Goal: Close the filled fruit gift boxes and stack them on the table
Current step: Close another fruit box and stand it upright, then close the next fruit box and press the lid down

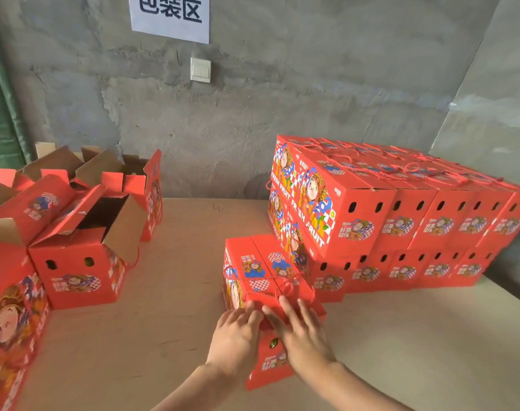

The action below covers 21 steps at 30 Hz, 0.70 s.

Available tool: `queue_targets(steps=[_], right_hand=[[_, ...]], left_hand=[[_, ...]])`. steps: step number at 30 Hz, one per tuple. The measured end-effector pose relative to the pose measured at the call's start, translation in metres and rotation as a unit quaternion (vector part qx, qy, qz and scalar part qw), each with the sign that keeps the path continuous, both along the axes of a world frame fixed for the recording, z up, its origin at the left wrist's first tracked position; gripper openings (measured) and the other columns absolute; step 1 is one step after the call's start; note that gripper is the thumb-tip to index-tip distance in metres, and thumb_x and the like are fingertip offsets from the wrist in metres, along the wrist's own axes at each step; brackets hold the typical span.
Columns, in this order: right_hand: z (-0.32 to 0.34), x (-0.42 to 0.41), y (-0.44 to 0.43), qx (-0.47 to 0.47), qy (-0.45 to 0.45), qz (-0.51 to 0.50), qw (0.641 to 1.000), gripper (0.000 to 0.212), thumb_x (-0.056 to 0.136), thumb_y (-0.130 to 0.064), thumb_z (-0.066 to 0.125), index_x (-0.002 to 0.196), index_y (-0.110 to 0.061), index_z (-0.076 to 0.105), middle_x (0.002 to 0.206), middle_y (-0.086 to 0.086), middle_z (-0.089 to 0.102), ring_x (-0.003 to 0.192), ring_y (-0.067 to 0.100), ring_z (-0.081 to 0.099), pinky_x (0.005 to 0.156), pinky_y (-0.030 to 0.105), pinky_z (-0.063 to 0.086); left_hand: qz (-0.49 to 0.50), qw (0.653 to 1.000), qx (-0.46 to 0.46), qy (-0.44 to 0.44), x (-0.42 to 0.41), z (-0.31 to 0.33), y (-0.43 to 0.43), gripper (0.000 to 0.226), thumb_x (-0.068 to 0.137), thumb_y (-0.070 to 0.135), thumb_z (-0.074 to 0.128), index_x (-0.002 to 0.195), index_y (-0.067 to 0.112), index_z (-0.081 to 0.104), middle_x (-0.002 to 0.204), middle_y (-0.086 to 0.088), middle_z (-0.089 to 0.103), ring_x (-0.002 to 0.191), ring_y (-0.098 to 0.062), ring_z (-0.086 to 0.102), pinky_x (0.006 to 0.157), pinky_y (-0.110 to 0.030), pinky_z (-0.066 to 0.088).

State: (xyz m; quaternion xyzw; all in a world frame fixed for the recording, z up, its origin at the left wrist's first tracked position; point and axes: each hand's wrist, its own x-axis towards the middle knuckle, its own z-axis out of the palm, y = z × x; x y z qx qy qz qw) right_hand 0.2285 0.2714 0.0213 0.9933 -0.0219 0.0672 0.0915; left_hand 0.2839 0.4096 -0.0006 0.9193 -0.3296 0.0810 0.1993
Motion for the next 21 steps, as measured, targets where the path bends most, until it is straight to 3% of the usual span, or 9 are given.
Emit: queue_targets(steps=[2,4,8,9,13,15,17,19,21], right_hand=[[0.010,0.023,0.001,-0.014,0.030,-0.013,0.999,0.092,0.025,-0.037,0.093,0.113,-0.037,0.068,0.112,0.010,0.069,0.093,0.036,0.069,0.071,0.037,0.059],[0.010,0.053,-0.002,0.003,0.049,-0.010,0.999,0.083,0.064,-0.034,0.082,0.137,-0.039,0.045,0.141,0.020,0.046,0.120,0.047,0.050,0.098,0.044,0.047],[-0.003,0.115,-0.021,0.046,0.024,-0.033,0.998,0.077,0.025,-0.032,0.093,0.100,-0.035,0.074,0.099,0.010,0.073,0.078,0.038,0.070,0.059,0.042,0.059],[-0.005,0.134,-0.028,0.065,0.026,-0.033,0.997,0.077,0.026,-0.031,0.093,0.100,-0.035,0.074,0.100,0.011,0.073,0.079,0.039,0.070,0.059,0.043,0.058],[0.003,0.212,-0.064,0.051,-0.027,-0.039,0.998,0.064,0.087,-0.022,0.058,0.145,-0.031,0.033,0.152,0.021,0.027,0.132,0.051,0.033,0.105,0.053,0.035],[-0.001,0.235,-0.072,0.057,-0.094,-0.054,0.992,0.066,0.066,-0.022,0.079,0.129,-0.020,0.058,0.135,0.027,0.049,0.119,0.048,0.051,0.094,0.050,0.048],[-0.018,0.245,-0.069,0.032,-0.105,-0.010,0.994,0.072,0.039,-0.022,0.089,0.109,-0.017,0.072,0.118,0.020,0.064,0.106,0.039,0.063,0.098,0.047,0.042],[-0.039,0.251,-0.067,0.028,-0.090,0.025,0.995,0.081,0.032,-0.020,0.088,0.110,-0.008,0.071,0.121,0.022,0.061,0.110,0.042,0.059,0.107,0.047,0.020],[-0.048,0.264,-0.068,0.042,-0.068,0.014,0.997,0.093,0.038,-0.024,0.085,0.124,-0.001,0.060,0.137,0.029,0.044,0.125,0.049,0.042,0.112,0.051,0.020]], left_hand=[[0.021,0.999,0.026,0.012,0.025,-0.008,-0.010,0.040,0.098,0.027,0.035,0.138,0.024,0.036,0.156,0.005,0.020,0.134,-0.011,0.035,0.108,-0.021,0.019],[0.042,0.998,0.032,0.018,0.053,-0.007,-0.020,0.043,0.098,0.024,0.032,0.141,0.026,0.029,0.158,0.007,0.011,0.137,-0.011,0.031,0.107,-0.024,0.018],[0.056,0.997,0.058,0.014,0.116,-0.007,-0.038,0.046,0.097,0.024,0.035,0.142,0.031,0.028,0.158,0.011,0.012,0.138,-0.010,0.028,0.108,-0.025,0.019],[0.066,0.995,0.069,0.010,0.134,-0.008,-0.045,0.048,0.097,0.025,0.036,0.143,0.032,0.027,0.158,0.011,0.012,0.138,-0.010,0.026,0.109,-0.027,0.018],[0.107,0.988,0.109,0.021,0.202,0.010,-0.082,0.061,0.092,0.011,0.032,0.148,0.030,0.015,0.158,0.012,0.004,0.142,-0.023,0.013,0.115,-0.040,0.013],[0.105,0.985,0.135,0.039,0.222,0.015,-0.093,0.075,0.087,0.005,0.034,0.150,0.025,-0.001,0.157,0.013,-0.011,0.145,-0.026,-0.002,0.117,-0.047,0.005],[0.064,0.982,0.177,0.023,0.235,0.009,-0.094,0.081,0.086,0.006,0.036,0.149,0.021,-0.012,0.156,0.012,-0.019,0.145,-0.020,-0.013,0.115,-0.047,-0.006],[0.033,0.975,0.217,0.025,0.246,0.001,-0.094,0.078,0.088,0.009,0.036,0.149,0.019,-0.012,0.156,0.010,-0.019,0.145,-0.016,-0.015,0.114,-0.047,-0.008],[0.036,0.971,0.229,0.050,0.262,0.000,-0.098,0.077,0.089,0.011,0.038,0.150,0.019,-0.009,0.156,0.011,-0.018,0.145,-0.016,-0.011,0.115,-0.049,-0.004]])
